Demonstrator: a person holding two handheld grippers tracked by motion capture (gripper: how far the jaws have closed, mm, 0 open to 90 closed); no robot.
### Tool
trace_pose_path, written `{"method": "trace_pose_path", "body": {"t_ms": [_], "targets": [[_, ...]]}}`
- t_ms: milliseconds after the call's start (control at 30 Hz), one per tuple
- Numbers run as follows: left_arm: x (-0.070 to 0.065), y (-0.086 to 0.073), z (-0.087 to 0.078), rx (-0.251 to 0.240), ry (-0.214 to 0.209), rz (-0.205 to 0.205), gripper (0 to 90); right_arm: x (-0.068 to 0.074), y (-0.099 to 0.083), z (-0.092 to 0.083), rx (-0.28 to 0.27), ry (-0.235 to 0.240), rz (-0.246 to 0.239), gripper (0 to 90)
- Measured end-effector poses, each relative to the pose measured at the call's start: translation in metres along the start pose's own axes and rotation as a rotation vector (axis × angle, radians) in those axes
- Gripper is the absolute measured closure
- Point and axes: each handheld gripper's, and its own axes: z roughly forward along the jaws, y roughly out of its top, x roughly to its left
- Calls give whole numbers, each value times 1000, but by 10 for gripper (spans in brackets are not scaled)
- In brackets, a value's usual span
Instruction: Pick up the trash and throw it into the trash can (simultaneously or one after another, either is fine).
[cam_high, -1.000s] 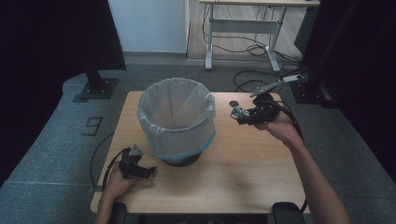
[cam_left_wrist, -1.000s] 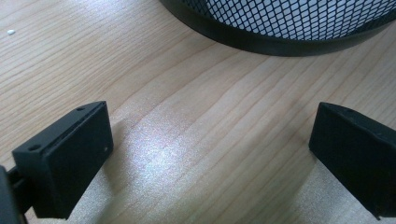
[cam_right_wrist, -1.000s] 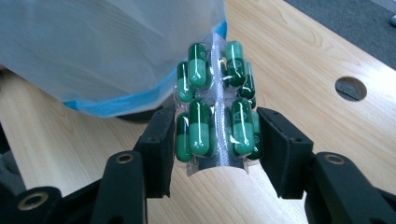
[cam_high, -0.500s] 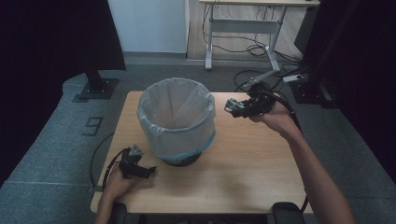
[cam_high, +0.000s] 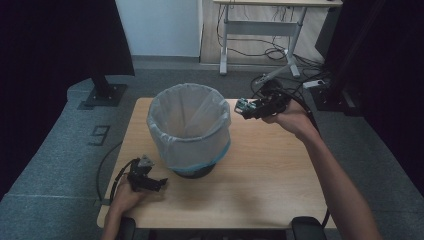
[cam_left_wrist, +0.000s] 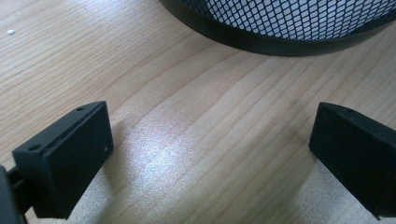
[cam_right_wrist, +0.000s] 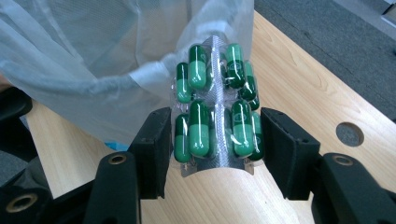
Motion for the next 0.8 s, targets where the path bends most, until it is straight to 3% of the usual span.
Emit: {"method": "trace_pose_path", "body": {"t_ms": [800], "targets": [[0,0,0,0,0,0,0,23,50,10,-19,24,-80,437]]}}
